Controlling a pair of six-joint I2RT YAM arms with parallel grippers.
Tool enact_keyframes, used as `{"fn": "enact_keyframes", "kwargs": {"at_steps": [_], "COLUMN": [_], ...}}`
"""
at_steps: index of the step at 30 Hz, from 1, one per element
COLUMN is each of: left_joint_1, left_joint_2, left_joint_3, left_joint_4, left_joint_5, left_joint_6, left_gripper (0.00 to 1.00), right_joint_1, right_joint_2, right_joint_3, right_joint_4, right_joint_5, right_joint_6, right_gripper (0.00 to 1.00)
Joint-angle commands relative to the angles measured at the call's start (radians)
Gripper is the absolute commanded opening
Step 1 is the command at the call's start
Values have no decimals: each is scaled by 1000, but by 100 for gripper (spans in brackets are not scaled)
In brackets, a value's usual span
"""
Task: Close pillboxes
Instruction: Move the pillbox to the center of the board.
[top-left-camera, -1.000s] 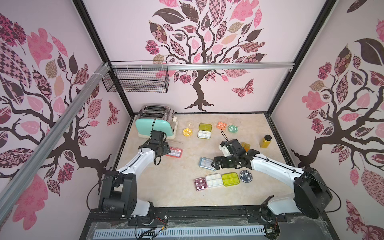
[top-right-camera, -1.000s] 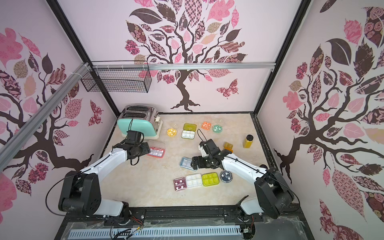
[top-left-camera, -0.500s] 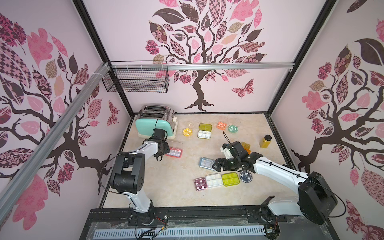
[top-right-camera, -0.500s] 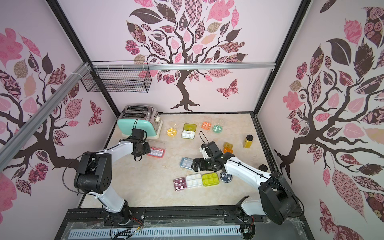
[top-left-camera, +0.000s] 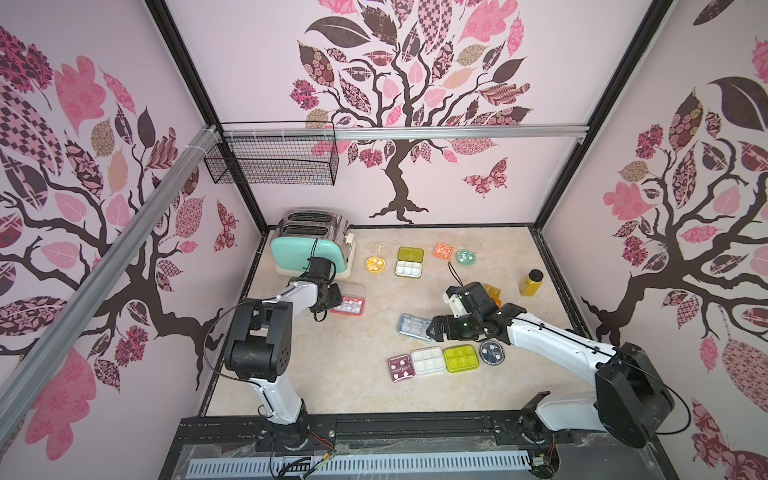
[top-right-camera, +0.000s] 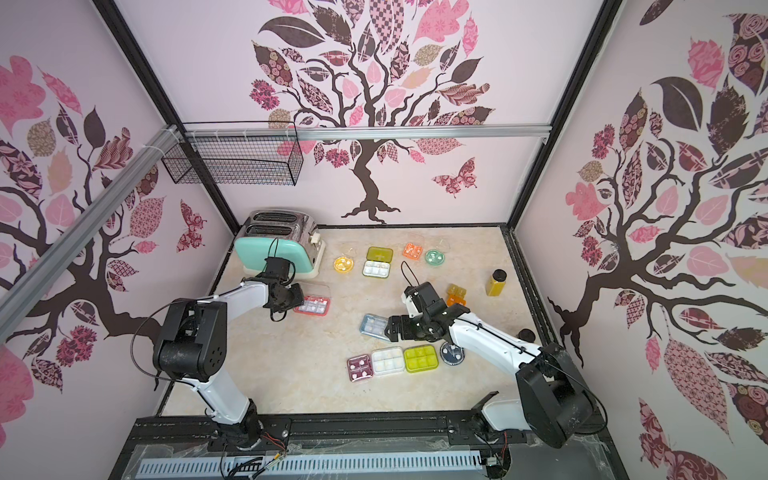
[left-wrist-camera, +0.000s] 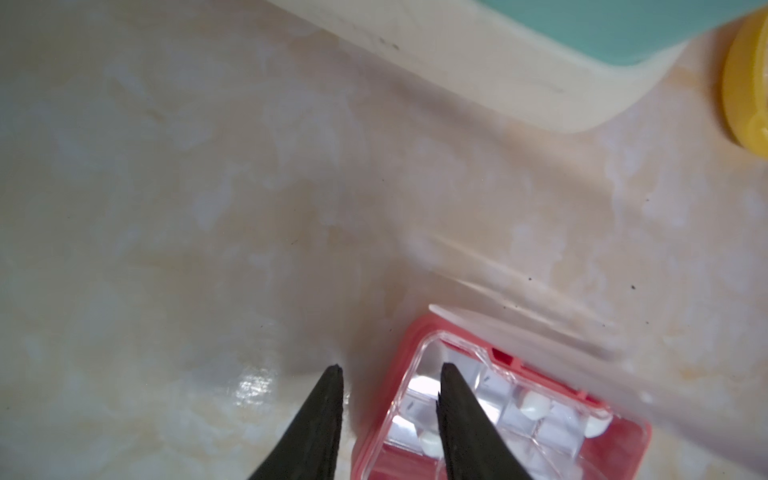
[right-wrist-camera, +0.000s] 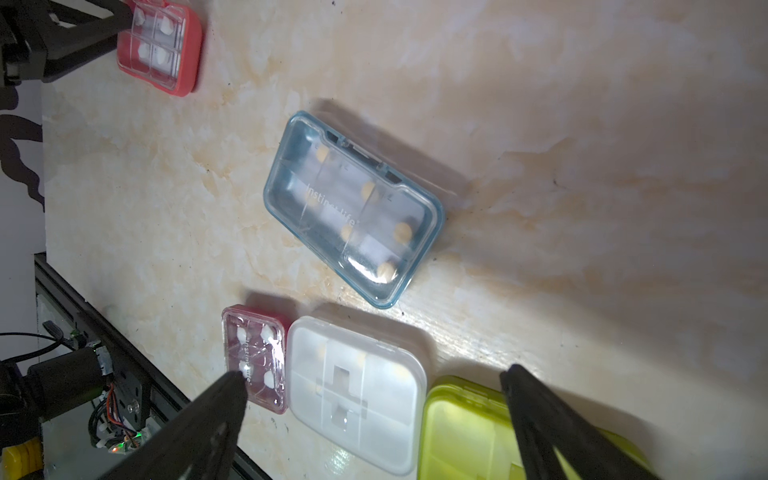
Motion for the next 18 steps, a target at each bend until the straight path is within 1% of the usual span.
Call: {"fn": "enact_keyframes", "kwargs": {"at_steps": [1, 8, 12, 18], "left_joint_1": [-16, -107, -148, -172], "left_joint_2": [-35, -80, -101, -143], "left_joint_3": [-46, -79, -93, -152], "left_joint_4": [11, -3, -22, -10], "left_joint_5": [52, 31, 49, 96], "left_joint_6": [28, 54, 52, 47], "left_gripper": [39, 37, 37, 37], "right_joint_1": [-4, -4, -4, -4], "right_joint_2": [11, 25, 29, 74], "right_joint_3": [23, 34, 44, 118], "right_joint_4": [-12, -17, -4, -16], "right_joint_5": [8, -2, -15, -15], "right_joint_6": [-15, -27, -53, -87], "right_gripper": [99, 99, 99, 99]}}
